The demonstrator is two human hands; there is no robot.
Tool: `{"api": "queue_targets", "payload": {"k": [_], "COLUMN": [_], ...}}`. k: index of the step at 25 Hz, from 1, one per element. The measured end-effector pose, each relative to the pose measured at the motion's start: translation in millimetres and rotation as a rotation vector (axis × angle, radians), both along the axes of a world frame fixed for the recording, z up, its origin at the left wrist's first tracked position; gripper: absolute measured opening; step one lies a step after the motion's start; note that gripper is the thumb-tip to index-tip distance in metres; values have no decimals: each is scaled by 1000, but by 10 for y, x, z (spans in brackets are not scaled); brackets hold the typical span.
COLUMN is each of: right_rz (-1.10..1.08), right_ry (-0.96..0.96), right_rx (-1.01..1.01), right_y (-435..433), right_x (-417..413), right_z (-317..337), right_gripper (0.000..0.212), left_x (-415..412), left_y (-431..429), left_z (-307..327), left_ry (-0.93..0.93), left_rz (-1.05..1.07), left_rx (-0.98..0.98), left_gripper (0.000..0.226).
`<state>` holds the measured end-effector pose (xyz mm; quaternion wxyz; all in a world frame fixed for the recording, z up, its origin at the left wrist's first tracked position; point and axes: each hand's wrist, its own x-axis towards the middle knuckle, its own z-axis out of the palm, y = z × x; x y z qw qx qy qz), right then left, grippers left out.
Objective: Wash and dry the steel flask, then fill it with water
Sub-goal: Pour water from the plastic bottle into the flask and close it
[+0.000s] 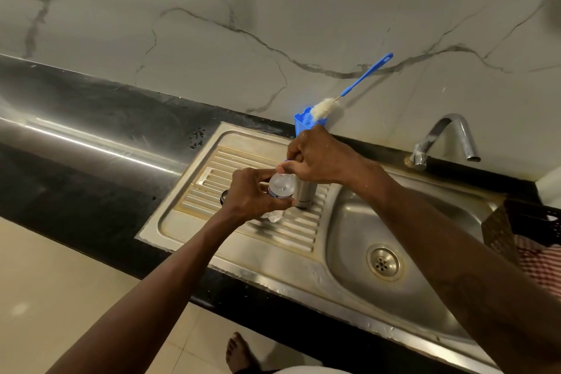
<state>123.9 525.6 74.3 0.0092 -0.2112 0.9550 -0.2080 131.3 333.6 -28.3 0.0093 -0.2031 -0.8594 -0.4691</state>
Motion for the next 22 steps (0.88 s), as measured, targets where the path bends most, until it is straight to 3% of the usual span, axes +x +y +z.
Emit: {"api": "queue_targets", "payload": {"k": [4,6,9,12,16,19,22], "right_rz": [86,107,89,8,33,77,98], "right_ry": [-100,-154,-196,-106,-119,-179,-202], "right_rx": [-5,-17,-27,-4,1,-45,-93], "right_y": [23,37,4,-48,-81,-65,-90], "right_x": [98,130,178,197,181,171,185], "right_z": [-18,-41,-73,-130,-253,-375,-471], "right_gripper": [19,36,44,58,25,40,41], "left_x": [25,52,88,96,53,40,28], "left_y": [-84,-106,-107,-107,-175,-234,-283], "left_z": [-82,-112,-135,-157,-235,-296,-355], "left_ry": [-76,-99,-88,-65,-61,-124,-181], "left_rz": [-68,-72,-84,-84,-95,-125,-161], "left_rx": [5,17,54,53,-9,-25,-48], "left_gripper": [56,53,51,54,56,47,39]}}
